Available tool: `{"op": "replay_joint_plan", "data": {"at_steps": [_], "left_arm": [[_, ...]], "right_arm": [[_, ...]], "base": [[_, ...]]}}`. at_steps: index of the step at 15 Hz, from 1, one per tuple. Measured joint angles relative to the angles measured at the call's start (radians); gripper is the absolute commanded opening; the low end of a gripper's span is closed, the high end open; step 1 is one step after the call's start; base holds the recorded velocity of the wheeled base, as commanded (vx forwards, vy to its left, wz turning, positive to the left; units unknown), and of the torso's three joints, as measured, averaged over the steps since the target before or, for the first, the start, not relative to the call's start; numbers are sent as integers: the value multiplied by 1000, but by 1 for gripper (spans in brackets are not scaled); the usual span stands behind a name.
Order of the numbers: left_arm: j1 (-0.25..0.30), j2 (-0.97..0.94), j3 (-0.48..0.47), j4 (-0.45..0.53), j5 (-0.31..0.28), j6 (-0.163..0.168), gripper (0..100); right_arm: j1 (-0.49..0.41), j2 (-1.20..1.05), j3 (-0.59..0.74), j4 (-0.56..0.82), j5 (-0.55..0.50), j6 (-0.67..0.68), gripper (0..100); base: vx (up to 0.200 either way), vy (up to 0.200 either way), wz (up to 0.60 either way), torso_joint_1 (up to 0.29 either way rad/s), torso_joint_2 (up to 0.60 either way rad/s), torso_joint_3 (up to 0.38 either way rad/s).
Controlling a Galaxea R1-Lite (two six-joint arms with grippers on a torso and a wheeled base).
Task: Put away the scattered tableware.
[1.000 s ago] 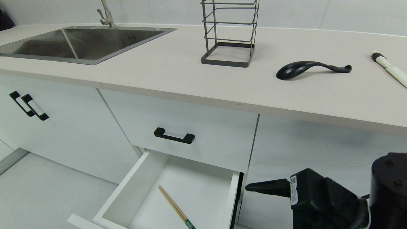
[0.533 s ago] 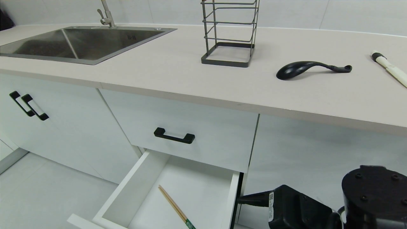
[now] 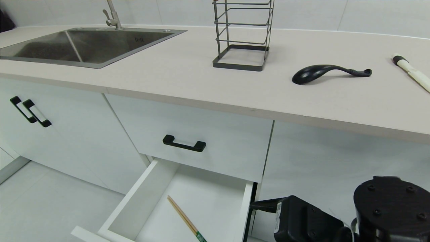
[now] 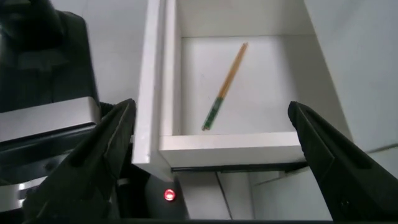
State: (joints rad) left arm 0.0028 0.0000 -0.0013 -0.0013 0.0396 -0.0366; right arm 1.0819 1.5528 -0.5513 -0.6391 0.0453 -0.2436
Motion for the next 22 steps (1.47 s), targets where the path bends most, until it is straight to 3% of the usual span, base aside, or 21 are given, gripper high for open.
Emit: {"op": "replay_joint_plan", "data": {"at_steps": [5,10,22], "left_arm": [[0,0,0,1,0,0,100],[0,0,0,0,0,0,100],[0,0,0,1,0,0,100]], "right_arm": [[9,16,-1,-5,-3,0,100],[15,19,0,-4,-5,0,100],[38,24,-4,1,-4,0,100]], "base": [[0,0,0,22,-33,-3],[0,0,0,228,-134,-134],[0,0,0,213,-536,-212]]}}
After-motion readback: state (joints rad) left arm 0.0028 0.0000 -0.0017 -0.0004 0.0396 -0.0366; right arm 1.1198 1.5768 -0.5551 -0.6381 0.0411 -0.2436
